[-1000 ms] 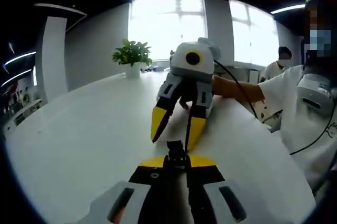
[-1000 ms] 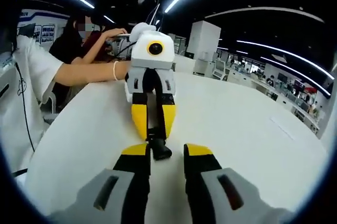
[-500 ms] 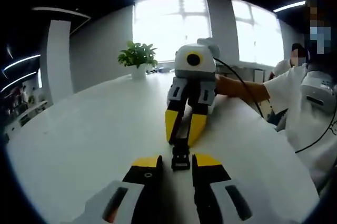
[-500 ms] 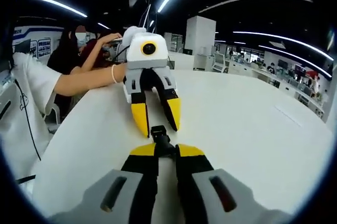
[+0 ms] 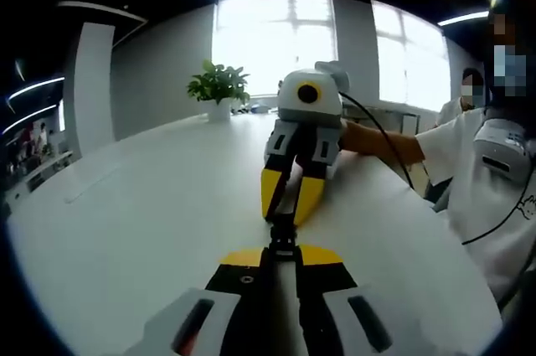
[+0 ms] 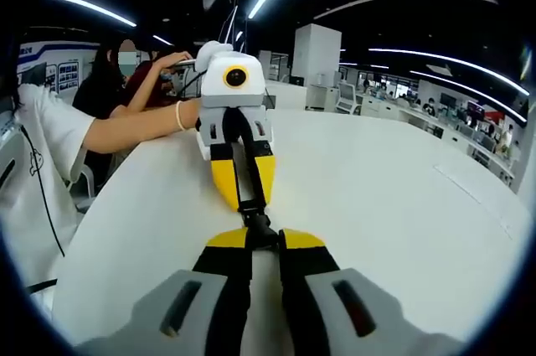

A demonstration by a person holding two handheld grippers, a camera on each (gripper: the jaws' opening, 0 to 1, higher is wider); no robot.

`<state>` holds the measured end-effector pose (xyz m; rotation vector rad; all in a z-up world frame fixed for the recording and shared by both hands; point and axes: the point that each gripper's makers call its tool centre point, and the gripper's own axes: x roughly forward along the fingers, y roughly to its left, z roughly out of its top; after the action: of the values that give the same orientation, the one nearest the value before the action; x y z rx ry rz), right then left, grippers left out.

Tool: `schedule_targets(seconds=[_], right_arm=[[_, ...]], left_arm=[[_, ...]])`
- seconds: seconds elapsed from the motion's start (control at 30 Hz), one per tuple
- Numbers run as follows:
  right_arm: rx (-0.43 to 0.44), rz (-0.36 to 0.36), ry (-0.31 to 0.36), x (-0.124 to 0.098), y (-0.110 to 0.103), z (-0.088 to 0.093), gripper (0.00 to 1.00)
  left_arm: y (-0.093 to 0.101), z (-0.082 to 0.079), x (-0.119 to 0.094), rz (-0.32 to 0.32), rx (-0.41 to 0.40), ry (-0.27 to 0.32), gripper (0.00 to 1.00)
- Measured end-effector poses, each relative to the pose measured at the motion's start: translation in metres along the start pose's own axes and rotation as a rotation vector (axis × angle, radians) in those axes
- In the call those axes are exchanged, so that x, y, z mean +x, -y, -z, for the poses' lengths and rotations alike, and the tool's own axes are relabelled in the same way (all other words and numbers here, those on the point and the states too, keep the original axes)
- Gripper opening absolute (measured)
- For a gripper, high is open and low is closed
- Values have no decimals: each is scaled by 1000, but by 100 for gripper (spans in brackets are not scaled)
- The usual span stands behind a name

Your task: Snap the two parts of the plastic buckle together until the buckle closes and remains connected.

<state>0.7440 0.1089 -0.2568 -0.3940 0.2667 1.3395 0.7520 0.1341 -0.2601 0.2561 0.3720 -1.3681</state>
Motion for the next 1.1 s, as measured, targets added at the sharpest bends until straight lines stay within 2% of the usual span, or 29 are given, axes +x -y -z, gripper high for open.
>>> schedule_targets(seconds=[0.33,0.67,1.1], right_arm=[[21,-7,4,1,-3,0,11],[60,19,3,3,-2,0,11],[52,53,4,5,-1,-2,9]], left_arm=[[-1,0,0,30,-30,-16,11],[-4,-1,1,-6,-34,-28,11],[-4,-1,1,-33,-45,-27,10]])
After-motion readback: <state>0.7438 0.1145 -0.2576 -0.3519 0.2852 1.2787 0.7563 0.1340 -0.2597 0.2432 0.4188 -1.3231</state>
